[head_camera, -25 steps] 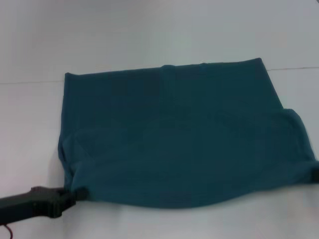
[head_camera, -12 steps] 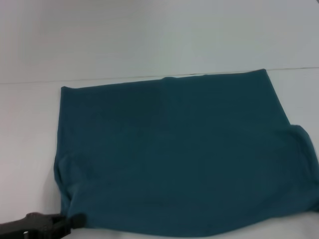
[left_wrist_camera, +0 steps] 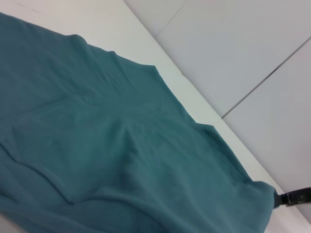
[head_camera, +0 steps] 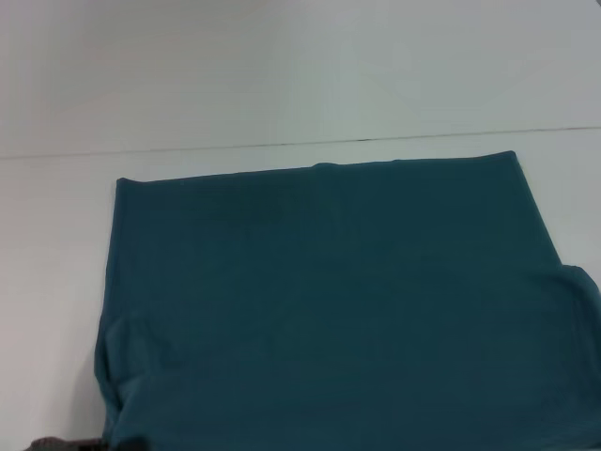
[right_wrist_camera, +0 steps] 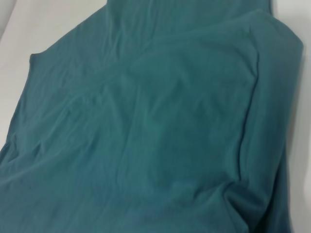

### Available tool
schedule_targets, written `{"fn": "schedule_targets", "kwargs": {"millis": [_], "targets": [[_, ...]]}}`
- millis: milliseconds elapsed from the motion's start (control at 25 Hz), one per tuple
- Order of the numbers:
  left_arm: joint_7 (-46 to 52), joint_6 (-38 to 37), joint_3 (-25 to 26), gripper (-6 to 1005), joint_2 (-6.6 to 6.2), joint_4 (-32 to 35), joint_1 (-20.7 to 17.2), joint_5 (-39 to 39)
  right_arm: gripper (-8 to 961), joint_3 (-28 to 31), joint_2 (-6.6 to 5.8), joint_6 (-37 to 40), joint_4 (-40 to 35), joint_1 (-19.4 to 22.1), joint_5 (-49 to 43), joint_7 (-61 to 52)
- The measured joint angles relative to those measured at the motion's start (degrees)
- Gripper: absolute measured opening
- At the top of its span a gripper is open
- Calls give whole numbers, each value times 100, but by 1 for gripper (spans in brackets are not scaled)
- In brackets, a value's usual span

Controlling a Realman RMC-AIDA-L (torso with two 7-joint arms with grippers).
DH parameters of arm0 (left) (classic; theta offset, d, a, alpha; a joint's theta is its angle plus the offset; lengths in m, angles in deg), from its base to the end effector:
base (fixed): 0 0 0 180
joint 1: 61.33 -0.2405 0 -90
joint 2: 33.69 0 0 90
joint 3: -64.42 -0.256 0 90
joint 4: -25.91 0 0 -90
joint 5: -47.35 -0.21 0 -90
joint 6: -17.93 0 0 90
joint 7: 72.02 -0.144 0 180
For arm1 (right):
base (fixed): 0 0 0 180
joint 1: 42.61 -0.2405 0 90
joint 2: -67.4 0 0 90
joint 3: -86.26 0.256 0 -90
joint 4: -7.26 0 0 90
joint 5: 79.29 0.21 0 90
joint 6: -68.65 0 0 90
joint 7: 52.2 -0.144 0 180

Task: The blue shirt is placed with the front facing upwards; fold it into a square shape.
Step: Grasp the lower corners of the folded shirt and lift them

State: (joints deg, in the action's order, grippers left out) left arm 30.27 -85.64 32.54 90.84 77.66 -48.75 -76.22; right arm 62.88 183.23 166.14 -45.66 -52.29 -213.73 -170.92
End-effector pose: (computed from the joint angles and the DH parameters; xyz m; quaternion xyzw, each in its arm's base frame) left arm -0.3189 0.2216 0.0116 -0.8459 -0.4690 -0.2441 0.0700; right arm 0.3973 0.1998 0.0838 -0.7300 0.6426 0.1457 0.1816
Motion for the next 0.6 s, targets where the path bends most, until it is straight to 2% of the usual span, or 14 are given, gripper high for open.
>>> {"fn": "schedule_targets", "kwargs": {"millis": [360, 600], "targets": [[-42, -177, 22, 26, 10, -1, -160, -78, 41, 115, 1, 210, 1, 109, -10, 19], [-82, -441, 225, 26, 10, 50, -267, -121, 42, 112, 1, 314, 1, 260, -22, 66]]}}
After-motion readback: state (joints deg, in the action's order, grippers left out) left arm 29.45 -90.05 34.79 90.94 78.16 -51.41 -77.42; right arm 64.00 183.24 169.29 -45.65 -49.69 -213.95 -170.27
